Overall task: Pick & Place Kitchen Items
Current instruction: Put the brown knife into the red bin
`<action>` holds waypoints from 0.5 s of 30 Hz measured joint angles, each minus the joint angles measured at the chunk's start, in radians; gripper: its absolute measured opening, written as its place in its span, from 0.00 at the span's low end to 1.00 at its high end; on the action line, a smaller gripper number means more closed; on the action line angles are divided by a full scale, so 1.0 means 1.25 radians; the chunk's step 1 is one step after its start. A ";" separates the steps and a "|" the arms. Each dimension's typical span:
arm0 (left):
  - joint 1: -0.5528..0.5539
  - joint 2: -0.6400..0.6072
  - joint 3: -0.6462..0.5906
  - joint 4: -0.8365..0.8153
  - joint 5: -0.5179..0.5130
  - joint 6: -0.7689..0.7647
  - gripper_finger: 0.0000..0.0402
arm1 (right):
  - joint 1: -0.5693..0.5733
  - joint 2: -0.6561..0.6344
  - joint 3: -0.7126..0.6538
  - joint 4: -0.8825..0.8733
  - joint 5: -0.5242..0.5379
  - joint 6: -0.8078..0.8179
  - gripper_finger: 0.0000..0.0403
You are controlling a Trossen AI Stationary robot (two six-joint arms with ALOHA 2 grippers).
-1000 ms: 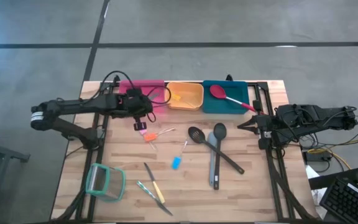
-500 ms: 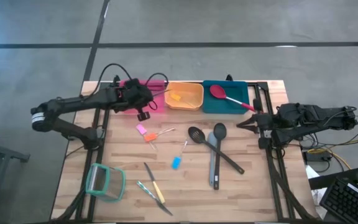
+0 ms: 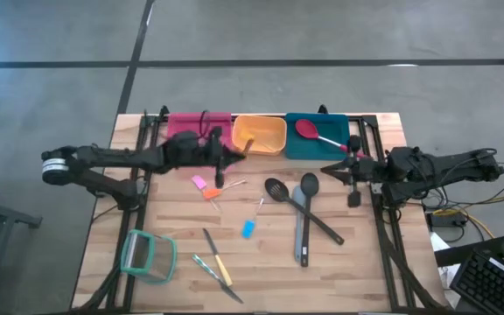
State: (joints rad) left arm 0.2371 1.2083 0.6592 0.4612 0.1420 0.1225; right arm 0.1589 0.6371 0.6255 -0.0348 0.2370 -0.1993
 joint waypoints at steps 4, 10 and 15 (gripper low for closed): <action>-0.053 0.000 -0.115 0.267 0.018 -0.038 0.01 | -0.001 0.044 -0.101 0.239 0.001 -0.057 0.02; -0.127 0.000 -0.181 0.436 0.016 -0.052 0.01 | -0.007 0.176 -0.184 0.534 0.002 -0.046 0.02; -0.148 0.002 -0.149 0.415 0.010 -0.047 0.01 | -0.032 0.302 -0.167 0.575 0.063 0.016 0.04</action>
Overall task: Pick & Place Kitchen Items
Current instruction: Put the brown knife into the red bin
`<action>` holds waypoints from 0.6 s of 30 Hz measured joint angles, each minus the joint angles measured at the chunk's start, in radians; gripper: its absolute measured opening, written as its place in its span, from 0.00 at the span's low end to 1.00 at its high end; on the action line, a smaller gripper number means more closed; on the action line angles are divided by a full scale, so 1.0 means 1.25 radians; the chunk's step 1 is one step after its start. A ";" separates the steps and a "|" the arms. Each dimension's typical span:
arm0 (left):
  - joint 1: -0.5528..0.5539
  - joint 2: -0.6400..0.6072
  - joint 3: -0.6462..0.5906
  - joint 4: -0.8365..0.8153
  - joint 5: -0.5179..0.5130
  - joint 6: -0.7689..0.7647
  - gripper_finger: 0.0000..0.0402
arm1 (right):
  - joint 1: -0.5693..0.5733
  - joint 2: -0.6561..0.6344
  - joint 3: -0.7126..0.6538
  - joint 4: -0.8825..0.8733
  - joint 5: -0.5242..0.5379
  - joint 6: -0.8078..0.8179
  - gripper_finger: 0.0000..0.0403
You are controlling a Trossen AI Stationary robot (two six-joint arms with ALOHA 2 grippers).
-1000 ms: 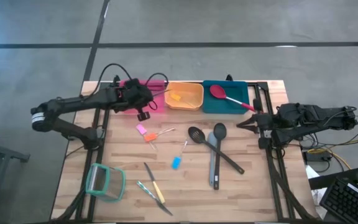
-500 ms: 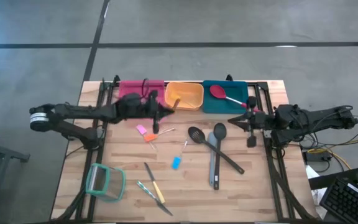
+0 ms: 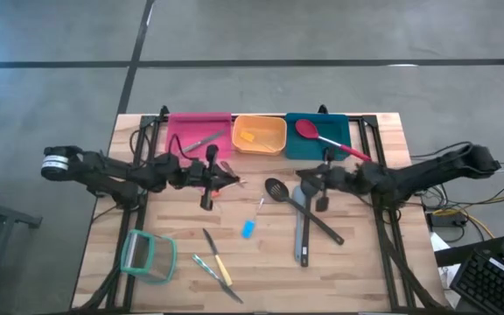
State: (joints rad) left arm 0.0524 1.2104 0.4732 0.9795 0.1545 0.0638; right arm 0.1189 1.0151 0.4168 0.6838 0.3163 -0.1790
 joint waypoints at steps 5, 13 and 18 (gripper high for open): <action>-0.005 0.014 0.028 -0.080 -0.024 0.015 0.01 | -0.023 0.103 0.066 0.000 -0.002 0.032 0.17; -0.007 0.025 0.030 -0.085 -0.056 0.024 0.01 | -0.030 0.243 0.211 0.001 -0.075 0.006 0.40; -0.007 0.025 0.030 -0.089 -0.060 0.027 0.01 | -0.043 0.326 0.297 0.003 -0.122 0.010 0.49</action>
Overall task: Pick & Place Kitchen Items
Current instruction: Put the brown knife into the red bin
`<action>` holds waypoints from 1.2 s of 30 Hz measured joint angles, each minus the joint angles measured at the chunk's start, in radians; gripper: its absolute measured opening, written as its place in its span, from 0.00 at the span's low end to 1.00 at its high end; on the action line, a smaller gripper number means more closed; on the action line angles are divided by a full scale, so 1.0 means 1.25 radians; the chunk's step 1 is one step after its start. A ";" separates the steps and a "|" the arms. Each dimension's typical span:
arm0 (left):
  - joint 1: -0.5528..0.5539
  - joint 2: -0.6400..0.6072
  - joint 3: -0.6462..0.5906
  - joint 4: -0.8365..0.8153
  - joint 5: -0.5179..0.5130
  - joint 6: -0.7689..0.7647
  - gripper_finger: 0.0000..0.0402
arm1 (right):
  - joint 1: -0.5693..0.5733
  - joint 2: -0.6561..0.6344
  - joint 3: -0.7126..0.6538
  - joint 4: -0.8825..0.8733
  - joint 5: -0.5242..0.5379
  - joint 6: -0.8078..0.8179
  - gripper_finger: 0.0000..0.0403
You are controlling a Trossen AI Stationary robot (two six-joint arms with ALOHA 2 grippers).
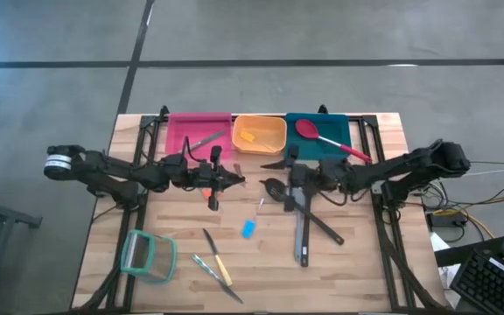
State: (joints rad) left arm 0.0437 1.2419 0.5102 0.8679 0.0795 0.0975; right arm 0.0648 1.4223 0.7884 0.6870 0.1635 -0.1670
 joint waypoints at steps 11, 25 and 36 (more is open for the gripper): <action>0.000 0.000 0.001 -0.010 0.000 0.007 0.01 | -0.011 0.111 0.106 -0.004 -0.015 0.006 0.48; 0.000 0.000 0.001 -0.010 0.001 0.014 0.01 | -0.014 0.173 0.167 -0.009 -0.035 0.008 0.31; 0.000 0.000 0.004 -0.012 0.001 0.024 0.01 | -0.016 0.171 0.165 -0.022 -0.037 0.015 0.04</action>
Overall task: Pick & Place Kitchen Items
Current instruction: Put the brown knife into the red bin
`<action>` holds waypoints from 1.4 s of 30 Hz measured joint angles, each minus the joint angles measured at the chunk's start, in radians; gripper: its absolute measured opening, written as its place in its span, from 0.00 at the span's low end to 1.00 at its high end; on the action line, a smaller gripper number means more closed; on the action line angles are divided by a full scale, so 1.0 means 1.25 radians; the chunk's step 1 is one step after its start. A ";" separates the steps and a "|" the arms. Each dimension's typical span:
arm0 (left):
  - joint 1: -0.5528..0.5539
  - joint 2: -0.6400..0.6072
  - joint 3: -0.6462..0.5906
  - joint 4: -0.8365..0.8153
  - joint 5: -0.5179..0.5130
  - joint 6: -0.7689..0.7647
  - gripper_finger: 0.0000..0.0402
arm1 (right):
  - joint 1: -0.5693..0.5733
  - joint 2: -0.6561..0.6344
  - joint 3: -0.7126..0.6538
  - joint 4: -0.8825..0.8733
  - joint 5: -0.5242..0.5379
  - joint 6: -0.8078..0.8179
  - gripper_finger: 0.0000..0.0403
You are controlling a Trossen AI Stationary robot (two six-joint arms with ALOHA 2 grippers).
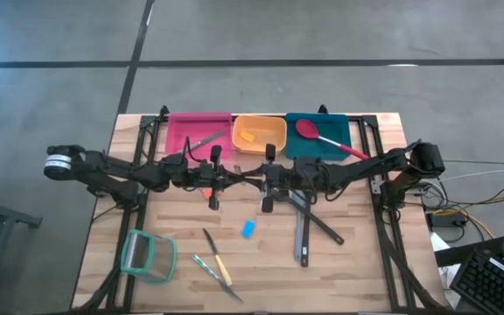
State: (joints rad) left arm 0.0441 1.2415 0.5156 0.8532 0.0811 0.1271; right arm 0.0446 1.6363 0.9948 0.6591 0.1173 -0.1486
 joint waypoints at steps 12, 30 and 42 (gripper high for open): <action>0.000 0.000 0.000 -0.027 -0.002 -0.047 0.16 | -0.011 -0.006 0.080 -0.196 -0.002 -0.049 0.03; -0.002 -0.005 0.007 -0.028 0.012 -0.049 0.33 | -0.008 -0.049 0.342 -0.894 0.178 -0.059 0.02; -0.001 -0.009 0.039 -0.079 -0.004 0.001 0.33 | 0.020 -0.094 0.319 -1.188 0.180 0.077 0.02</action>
State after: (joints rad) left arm 0.0425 1.2302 0.5649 0.7542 0.0765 0.1281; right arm 0.0694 1.5190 1.3937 -0.8261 0.3427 -0.0519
